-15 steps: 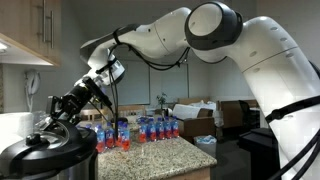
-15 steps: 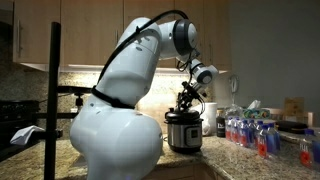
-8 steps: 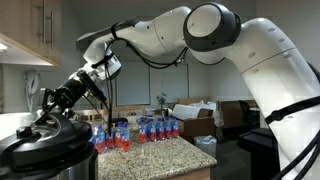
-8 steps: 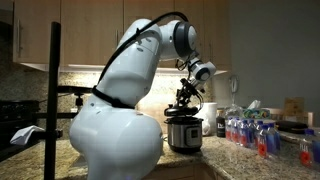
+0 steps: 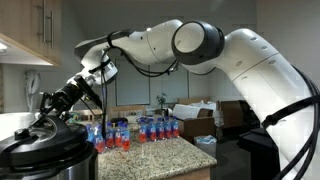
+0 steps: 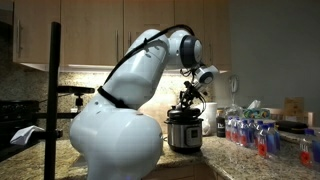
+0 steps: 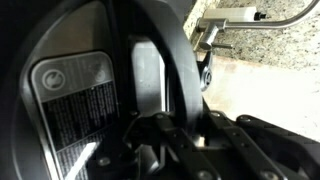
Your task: Cover the cooker with a lid
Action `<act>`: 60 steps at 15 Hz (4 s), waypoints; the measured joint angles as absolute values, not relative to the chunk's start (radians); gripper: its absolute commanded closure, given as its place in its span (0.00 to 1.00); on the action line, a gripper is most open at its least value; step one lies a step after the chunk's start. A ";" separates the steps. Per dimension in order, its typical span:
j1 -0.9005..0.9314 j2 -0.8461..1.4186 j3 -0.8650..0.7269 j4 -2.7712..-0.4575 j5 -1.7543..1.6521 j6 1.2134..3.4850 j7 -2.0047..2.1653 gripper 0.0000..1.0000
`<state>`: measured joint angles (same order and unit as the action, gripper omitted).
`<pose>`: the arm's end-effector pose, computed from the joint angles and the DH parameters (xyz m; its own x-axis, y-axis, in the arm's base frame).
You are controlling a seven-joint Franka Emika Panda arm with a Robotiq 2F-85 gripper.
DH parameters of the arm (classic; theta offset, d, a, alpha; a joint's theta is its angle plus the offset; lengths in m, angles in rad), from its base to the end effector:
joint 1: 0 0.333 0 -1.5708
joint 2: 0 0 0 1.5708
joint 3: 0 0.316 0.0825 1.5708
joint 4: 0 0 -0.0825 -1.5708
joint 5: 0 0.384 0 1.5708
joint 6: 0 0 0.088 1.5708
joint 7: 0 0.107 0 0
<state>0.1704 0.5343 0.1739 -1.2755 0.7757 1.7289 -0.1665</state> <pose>0.6564 0.2727 0.4738 0.9459 0.3243 -0.0026 0.2118 -0.6236 -0.7525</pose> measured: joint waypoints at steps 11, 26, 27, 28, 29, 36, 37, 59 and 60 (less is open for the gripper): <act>0.148 0.588 0.171 -1.210 0.776 1.679 -0.152 0.94; 0.141 0.600 0.183 -1.220 0.778 1.666 -0.153 0.95; 0.141 0.598 0.183 -1.224 0.778 1.666 -0.154 0.95; 0.141 0.595 0.184 -1.229 0.778 1.666 -0.154 0.94; 0.141 0.590 0.184 -1.236 0.778 1.666 -0.156 0.95; 0.131 0.501 0.183 -1.360 0.779 1.669 -0.206 0.96; 0.131 0.487 0.182 -1.379 0.779 1.669 -0.209 0.71; 0.129 0.414 0.170 -1.416 0.783 1.669 -0.206 0.00; 0.129 0.414 0.167 -1.413 0.783 1.669 -0.206 0.00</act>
